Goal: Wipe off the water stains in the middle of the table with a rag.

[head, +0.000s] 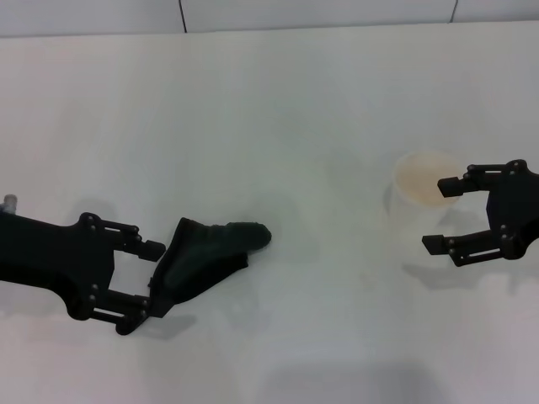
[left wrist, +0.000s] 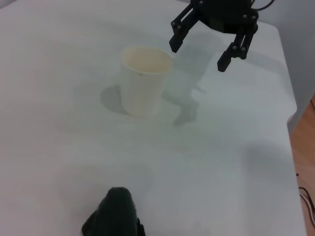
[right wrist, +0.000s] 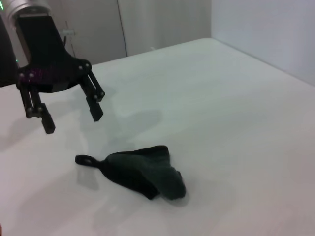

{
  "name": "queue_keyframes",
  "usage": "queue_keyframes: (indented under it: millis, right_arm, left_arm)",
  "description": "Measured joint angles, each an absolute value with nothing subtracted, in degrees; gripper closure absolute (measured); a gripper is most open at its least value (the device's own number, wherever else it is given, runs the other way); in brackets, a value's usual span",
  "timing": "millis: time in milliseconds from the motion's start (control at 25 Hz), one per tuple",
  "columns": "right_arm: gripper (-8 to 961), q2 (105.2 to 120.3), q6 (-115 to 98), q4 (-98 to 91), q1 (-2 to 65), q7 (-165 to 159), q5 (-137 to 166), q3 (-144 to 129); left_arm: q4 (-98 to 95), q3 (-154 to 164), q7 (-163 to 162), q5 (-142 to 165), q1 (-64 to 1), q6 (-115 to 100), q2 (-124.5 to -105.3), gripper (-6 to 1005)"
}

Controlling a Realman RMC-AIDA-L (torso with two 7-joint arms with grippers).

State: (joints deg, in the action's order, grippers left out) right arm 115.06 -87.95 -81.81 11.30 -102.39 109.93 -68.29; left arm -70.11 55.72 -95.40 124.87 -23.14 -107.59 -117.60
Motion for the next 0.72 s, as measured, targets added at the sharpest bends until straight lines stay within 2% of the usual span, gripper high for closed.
queue_keyframes:
  millis: [720]
  right_arm:
    - [99, 115.05, -88.2, -81.6, 11.3, -102.5, 110.0, -68.2]
  left_arm:
    - [-70.1, 55.7, -95.0, 125.2, -23.3, -106.7, -118.09, 268]
